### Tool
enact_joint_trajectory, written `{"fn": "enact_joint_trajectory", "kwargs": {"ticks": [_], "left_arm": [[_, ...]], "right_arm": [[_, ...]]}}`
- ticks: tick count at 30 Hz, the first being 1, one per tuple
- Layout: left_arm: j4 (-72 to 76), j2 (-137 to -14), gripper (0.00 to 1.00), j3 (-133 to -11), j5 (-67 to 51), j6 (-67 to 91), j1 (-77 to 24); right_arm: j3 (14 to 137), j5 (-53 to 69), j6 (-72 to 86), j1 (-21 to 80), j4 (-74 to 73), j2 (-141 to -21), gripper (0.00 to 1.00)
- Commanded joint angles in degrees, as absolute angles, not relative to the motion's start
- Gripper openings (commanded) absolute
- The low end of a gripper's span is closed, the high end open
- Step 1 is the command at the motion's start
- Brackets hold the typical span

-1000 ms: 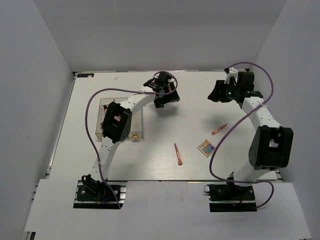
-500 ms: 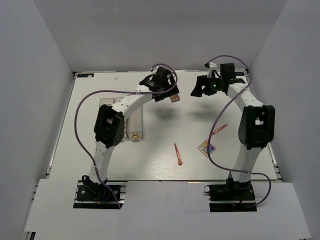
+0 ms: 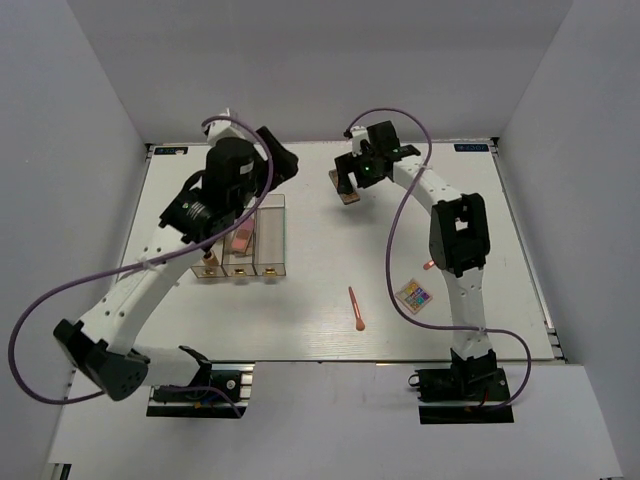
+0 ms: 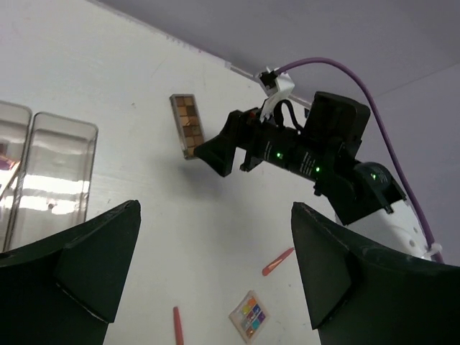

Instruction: Organize the makeup

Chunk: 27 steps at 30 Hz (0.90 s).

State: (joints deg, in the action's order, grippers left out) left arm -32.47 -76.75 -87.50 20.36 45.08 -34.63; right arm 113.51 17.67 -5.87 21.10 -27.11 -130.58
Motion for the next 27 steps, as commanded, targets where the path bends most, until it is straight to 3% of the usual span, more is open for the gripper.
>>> {"fn": "enact_joint_trajectory", "kwargs": {"ticks": [1,8,27], "left_arm": [[-35.15,-72.79,0.95,-81.23,22.76,47.28,-34.8],[-37.97,-65.14,0.95,-75.5,24.08,49.92,-34.8],[-39.64,-63.99,0.95,-73.92,24.79,51.24,-34.8]], "right_arm": [[116.72,9.23,-5.62,22.23,-26.2,-132.36,0.89],[117.51,0.8,-7.56,25.22,-23.3,-135.96,0.89],[119.18,-5.18,-7.38,27.25,-20.21,-139.92,0.89]]}}
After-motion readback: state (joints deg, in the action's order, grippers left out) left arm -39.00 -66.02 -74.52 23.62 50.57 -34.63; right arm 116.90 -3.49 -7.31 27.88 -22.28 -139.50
